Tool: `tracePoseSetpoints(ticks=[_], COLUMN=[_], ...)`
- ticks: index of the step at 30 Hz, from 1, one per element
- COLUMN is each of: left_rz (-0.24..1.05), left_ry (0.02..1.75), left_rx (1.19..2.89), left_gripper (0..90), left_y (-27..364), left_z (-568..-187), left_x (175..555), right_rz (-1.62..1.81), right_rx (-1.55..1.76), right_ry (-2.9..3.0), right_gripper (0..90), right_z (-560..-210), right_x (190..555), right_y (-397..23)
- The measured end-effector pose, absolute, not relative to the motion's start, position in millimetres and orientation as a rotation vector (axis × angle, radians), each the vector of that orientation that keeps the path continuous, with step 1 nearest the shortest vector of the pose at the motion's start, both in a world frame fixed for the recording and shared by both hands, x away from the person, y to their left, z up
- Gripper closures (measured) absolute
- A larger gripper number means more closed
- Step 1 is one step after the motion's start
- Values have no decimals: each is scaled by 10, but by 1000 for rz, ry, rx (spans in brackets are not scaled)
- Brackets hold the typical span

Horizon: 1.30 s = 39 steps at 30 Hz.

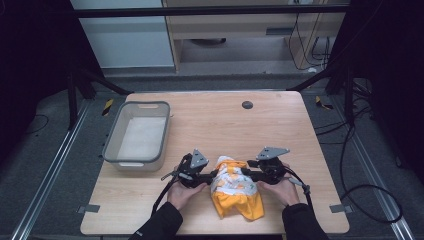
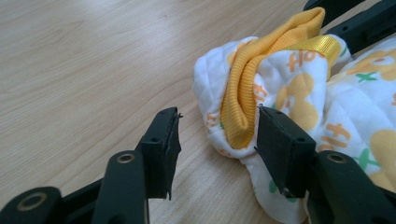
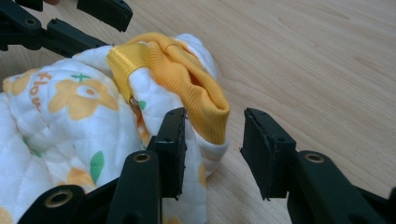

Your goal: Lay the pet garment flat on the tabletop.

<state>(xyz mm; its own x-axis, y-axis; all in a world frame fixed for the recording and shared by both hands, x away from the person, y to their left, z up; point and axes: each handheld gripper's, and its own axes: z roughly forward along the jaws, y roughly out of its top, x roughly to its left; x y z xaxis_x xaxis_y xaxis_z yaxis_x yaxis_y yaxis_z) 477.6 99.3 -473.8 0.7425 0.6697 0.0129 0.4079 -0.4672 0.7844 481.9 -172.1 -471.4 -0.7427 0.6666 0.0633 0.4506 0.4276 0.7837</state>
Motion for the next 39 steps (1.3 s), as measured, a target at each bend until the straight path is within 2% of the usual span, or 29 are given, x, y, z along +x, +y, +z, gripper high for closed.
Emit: tracePoseSetpoints(ticks=[8, 13, 19, 39], left_rz=[392, 375, 378, 369], left_ry=[805, 797, 764, 764], left_rx=[2145, 2161, 2184, 2121], left_gripper=[584, 698, 835, 864], left_y=[950, 921, 897, 1037], left_z=[-4797, -4822, -4828, -4590], left_x=[4808, 4825, 4813, 4693], right_rz=[1201, 1188, 1195, 1255], right_rx=[966, 978, 977, 944], right_ry=[2459, 2457, 2455, 2378], right_gripper=[682, 787, 820, 839], right_z=[-4773, -4782, -4764, -4554], right_x=[4857, 4869, 4855, 4751], right_y=[-1662, -1665, -1666, -1700])
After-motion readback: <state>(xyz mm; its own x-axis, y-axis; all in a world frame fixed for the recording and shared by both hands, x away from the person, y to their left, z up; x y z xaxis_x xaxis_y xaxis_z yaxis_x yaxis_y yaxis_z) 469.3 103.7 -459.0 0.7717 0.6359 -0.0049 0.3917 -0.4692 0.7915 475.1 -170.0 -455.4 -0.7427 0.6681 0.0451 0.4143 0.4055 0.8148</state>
